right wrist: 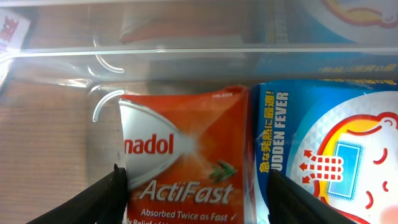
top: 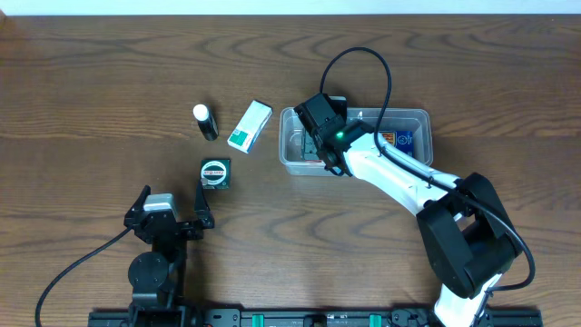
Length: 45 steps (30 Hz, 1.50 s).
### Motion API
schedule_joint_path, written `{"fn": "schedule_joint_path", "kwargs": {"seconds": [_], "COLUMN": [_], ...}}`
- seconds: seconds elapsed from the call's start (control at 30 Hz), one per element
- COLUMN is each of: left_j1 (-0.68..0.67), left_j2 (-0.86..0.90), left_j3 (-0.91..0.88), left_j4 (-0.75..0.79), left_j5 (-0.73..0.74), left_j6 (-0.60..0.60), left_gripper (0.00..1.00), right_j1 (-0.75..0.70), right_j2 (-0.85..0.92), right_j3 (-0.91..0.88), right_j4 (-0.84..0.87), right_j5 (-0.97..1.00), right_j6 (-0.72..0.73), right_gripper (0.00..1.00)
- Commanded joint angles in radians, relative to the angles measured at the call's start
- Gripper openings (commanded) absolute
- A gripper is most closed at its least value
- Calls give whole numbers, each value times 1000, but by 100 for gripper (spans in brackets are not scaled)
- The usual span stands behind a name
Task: Pack container
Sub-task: 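Lower the red box into the container beside the blue box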
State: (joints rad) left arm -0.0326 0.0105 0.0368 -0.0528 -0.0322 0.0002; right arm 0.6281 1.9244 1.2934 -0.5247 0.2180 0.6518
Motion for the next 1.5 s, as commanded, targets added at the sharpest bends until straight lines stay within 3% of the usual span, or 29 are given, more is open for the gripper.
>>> {"fn": "schedule_joint_path", "kwargs": {"seconds": [0.0,0.2,0.93,1.07,1.3,1.47], "left_j1": [6,6,6,6,6,6], "left_j2": [-5,-5,-5,-5,-5,-5], "left_j3": [-32,-32,-32,-32,-32,-32], "left_j4": [-16,-16,-16,-16,-16,-16], "left_j5": [-5,-5,-5,-5,-5,-5], "left_j6": [6,6,6,7,6,6], "left_gripper": [98,98,98,98,98,98], "right_j1": [6,6,5,5,5,3], "right_j2": [6,6,-5,-5,-5,-5], "right_j3": [-1,1,60,69,69,68], "right_j4": [2,10,4,-4,-36,-67], "right_j5": [25,25,-36,-50,-50,-50], "right_j6": [-14,-41,-225,-231,-231,-230], "right_gripper": [69,69,51,40,4,1]}}
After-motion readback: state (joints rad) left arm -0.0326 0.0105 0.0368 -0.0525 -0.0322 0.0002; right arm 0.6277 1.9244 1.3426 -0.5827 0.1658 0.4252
